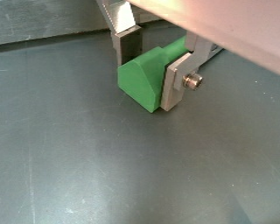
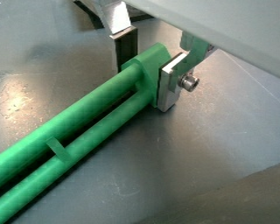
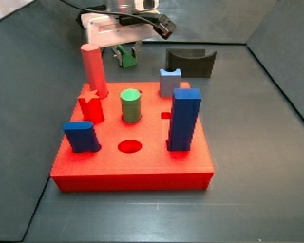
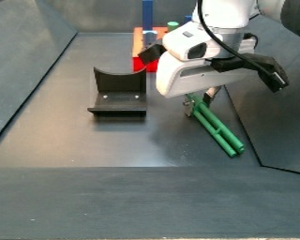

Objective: Pick up the 3 prong object. Move up. Place the 3 prong object on the fixture. Regrasp the 3 prong object. Move to above the board. Insert the 3 prong object.
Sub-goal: Pick up the 3 prong object.

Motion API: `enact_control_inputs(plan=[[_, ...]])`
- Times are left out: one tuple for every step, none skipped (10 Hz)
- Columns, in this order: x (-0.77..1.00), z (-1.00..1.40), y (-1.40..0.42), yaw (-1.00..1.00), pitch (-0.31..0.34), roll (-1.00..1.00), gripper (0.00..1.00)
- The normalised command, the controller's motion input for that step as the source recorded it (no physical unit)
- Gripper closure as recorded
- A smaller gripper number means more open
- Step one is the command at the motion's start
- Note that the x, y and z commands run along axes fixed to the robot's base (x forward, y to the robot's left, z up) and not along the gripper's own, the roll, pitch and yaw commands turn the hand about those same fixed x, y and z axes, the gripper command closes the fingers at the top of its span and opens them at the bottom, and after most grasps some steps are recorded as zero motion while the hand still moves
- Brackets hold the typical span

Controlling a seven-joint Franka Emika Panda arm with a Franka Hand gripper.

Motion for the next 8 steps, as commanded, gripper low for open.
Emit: enact_control_inputs(plan=[[0.0,0.0,0.0,0.0,0.0,0.0,1.0],[0.0,0.0,0.0,0.0,0.0,0.0,1.0],[0.0,0.0,0.0,0.0,0.0,0.0,1.0],[0.0,0.0,0.0,0.0,0.0,0.0,1.0],[0.0,0.0,0.0,0.0,0.0,0.0,1.0],[0.0,0.0,0.0,0.0,0.0,0.0,1.0],[0.0,0.0,0.0,0.0,0.0,0.0,1.0],[0.0,0.0,0.0,0.0,0.0,0.0,1.0]])
